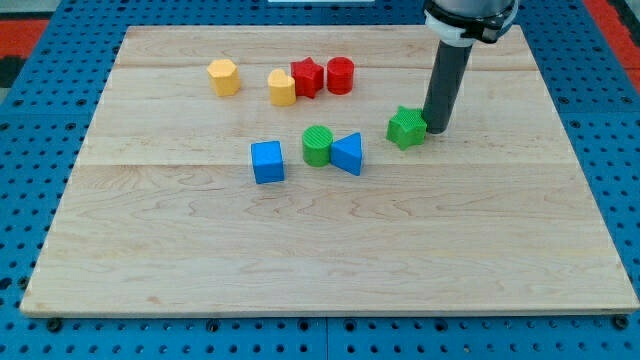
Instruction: Push the yellow hexagon into the yellow heart
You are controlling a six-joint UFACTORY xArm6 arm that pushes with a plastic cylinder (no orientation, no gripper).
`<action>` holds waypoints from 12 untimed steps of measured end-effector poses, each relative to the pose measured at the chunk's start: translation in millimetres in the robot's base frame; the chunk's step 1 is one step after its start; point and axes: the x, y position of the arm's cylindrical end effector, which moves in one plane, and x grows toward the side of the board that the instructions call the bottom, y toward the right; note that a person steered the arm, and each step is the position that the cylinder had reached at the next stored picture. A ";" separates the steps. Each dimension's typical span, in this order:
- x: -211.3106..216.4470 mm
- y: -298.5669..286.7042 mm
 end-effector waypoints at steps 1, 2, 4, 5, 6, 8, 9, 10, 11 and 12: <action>-38.3 0.0; -44.6 -16.6; -42.6 -20.8; -42.4 -54.7; -41.8 -64.9; -37.1 -152.8; -36.4 -195.0; -42.6 -239.5; -48.9 -323.6; -76.5 -361.5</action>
